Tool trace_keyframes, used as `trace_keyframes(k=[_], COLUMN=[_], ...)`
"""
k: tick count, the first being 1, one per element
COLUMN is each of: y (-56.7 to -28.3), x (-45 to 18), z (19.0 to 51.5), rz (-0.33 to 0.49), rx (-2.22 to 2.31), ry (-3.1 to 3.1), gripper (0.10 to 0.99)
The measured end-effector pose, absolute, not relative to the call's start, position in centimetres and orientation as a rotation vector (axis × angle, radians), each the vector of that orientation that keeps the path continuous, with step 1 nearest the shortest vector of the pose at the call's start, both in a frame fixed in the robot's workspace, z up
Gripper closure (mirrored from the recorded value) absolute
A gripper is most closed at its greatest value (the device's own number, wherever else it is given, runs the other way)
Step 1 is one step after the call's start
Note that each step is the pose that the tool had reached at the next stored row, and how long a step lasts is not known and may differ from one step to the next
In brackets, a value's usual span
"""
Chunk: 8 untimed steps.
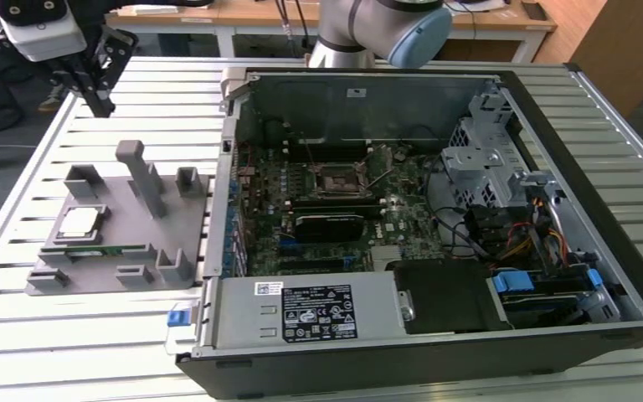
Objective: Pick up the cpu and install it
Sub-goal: 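Reach for the cpu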
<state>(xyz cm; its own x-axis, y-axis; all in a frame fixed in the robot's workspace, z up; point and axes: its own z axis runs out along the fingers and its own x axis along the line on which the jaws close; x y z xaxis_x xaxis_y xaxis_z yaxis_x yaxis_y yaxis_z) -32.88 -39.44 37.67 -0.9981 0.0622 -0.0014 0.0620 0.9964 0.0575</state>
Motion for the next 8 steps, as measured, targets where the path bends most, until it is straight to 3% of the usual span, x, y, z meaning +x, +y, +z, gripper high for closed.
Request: trace_keyframes(k=[8], y=[-39.3], x=[-34.8], z=[37.4], rz=[0.091], rx=[0.027], ry=[3.139], gripper=[0.980])
